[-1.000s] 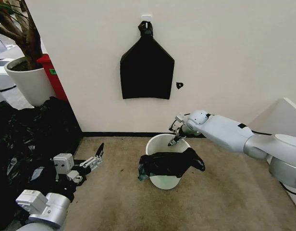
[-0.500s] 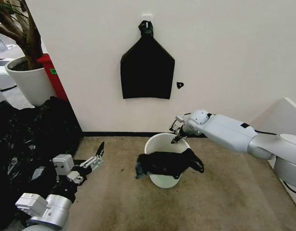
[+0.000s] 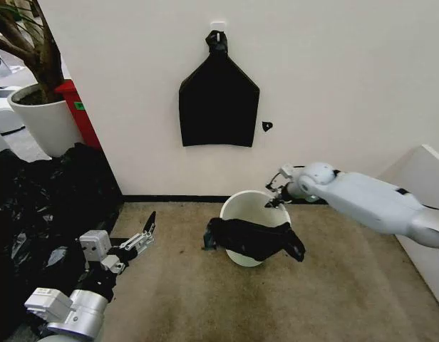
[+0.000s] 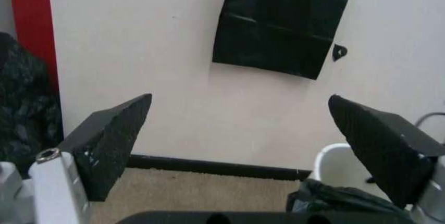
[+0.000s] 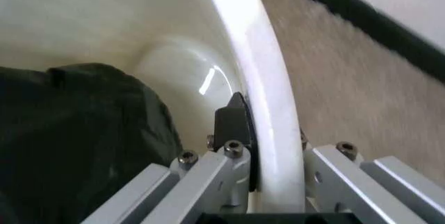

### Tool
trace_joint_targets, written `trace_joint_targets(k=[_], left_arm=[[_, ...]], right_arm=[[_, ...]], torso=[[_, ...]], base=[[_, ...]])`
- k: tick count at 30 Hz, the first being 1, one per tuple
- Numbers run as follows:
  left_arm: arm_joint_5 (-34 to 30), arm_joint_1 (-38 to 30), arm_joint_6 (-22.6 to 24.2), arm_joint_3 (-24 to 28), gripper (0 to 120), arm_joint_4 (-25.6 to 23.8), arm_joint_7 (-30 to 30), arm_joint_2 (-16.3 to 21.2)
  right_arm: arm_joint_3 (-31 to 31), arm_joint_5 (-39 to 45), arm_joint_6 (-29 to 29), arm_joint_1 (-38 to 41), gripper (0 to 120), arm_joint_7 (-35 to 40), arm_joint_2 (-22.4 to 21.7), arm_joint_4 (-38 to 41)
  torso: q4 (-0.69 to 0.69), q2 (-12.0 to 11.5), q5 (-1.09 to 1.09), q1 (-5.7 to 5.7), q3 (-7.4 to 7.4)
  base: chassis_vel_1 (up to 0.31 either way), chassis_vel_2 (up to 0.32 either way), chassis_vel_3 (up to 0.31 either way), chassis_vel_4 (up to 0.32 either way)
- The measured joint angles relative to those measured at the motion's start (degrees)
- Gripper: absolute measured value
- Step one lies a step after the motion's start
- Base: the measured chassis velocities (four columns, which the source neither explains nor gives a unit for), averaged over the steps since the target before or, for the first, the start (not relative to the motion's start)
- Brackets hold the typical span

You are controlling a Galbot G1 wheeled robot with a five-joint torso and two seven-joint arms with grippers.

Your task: Place the garbage bag over the trash bin.

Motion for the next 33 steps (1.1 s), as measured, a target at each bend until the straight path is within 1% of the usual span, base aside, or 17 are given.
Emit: trace_joint_targets(k=[2,4,6,7,8,12,13,14,16,17,19,21,22,24,25,27,33], left_arm=[[0.05,0.12,-0.02,-0.01,100,-0.13,0.05,-0.06],[0.08,0.20,-0.04,-0.06,100,-0.20,0.10,-0.12],[0.10,0.20,-0.05,-0.14,100,-0.22,0.10,-0.19],[0.10,0.09,-0.06,-0.17,100,-0.24,0.18,-0.28],[0.11,0.05,-0.06,-0.16,100,-0.24,0.22,-0.29],[0.19,-0.03,-0.06,-0.07,100,-0.25,0.27,-0.32],[0.23,-0.04,-0.06,-0.01,100,-0.26,0.30,-0.37],[0.26,-0.04,-0.06,0.01,100,-0.26,0.32,-0.42],[0.47,0.14,-0.14,0.12,100,-0.27,0.45,-0.72],[0.47,0.14,-0.14,0.12,100,-0.27,0.45,-0.72],[0.69,0.32,-0.24,0.21,100,-0.27,0.57,-1.02],[1.22,0.61,-0.61,0.49,100,-0.28,0.85,-1.48],[1.26,0.62,-0.64,0.53,100,-0.28,0.89,-1.52],[1.72,0.82,-0.96,1.01,100,-0.29,1.11,-1.79],[1.72,0.82,-0.96,1.01,100,-0.29,1.11,-1.79],[1.98,0.88,-1.13,1.37,100,-0.29,1.22,-1.78],[2.65,0.55,-1.46,2.10,100,-0.30,1.58,-0.75]], right_arm=[[1.75,2.63,-0.01,-1.37,0,3.20,-1.29,1.72],[4.85,7.95,0.00,-3.92,0,10.15,-2.89,4.47],[9.46,16.04,-0.02,-7.01,0,19.90,-4.21,8.11],[17.27,27.45,0.02,-11.55,0,33.53,-5.21,13.54],[21.01,31.96,0.07,-13.99,0,39.76,-5.50,15.97],[27.75,39.59,0.12,-18.91,0,51.35,-6.05,21.22],[30.51,43.10,0.18,-21.19,0,58.44,-6.26,24.23],[31.53,44.74,0.42,-22.08,0,61.78,-6.29,25.57],[35.00,51.74,5.01,-24.69,0,75.64,-5.46,30.88],[35.00,51.74,5.01,-24.69,0,75.64,-5.46,30.88],[35.97,54.22,8.42,-25.13,0,82.36,-4.47,32.84],[37.33,57.01,14.95,-25.64,0,90.88,-1.95,34.96],[37.42,57.16,15.39,-25.71,0,91.46,-1.68,35.09],[37.99,57.42,20.35,-26.71,0,96.69,1.25,35.92],[37.99,57.42,20.35,-26.71,0,96.69,1.25,35.92],[38.41,55.42,24.49,-28.12,0,98.83,3.76,35.97],[44.04,52.40,29.36,-35.18,0,99.07,8.51,36.68]], torso=[[-0.01,0.01,-0.01,0.00,0.00],[-0.01,0.01,-0.03,0.00,-0.01],[-0.01,0.00,0.01,0.00,0.00],[0.02,0.01,-0.04,0.00,-0.01],[0.05,0.01,-0.08,0.00,-0.01],[0.04,0.01,0.01,0.00,0.00],[0.01,0.02,-0.04,0.00,-0.01],[0.01,0.01,-0.07,0.00,-0.01],[-0.01,0.02,-0.02,0.00,-0.01],[-0.01,0.02,-0.02,0.00,-0.01],[0.02,0.01,-0.06,0.00,-0.01],[0.03,0.01,-0.07,0.00,0.00],[0.03,0.01,-0.06,0.00,0.00],[0.03,0.01,-0.04,0.00,0.00],[0.03,0.01,-0.04,0.00,0.00],[0.04,0.01,-0.05,0.00,0.00],[0.01,0.01,-0.05,0.00,0.00]], base=[[0.000,0.000,0.000,0.000],[0.000,0.000,0.000,0.000],[0.000,0.000,0.000,0.000],[0.000,0.000,0.000,0.000],[0.000,0.000,0.000,0.000],[0.000,0.000,0.000,0.000],[0.000,0.000,0.000,0.000],[0.000,0.000,0.000,0.000],[0.000,0.000,0.000,0.000],[0.000,0.000,0.000,0.000],[0.000,0.000,0.000,0.000],[0.000,0.000,0.000,0.000],[0.000,0.000,0.000,0.000],[0.000,0.000,0.000,0.000],[0.000,0.000,0.000,0.000],[0.000,0.000,0.000,0.000],[0.000,0.000,0.000,0.000]])
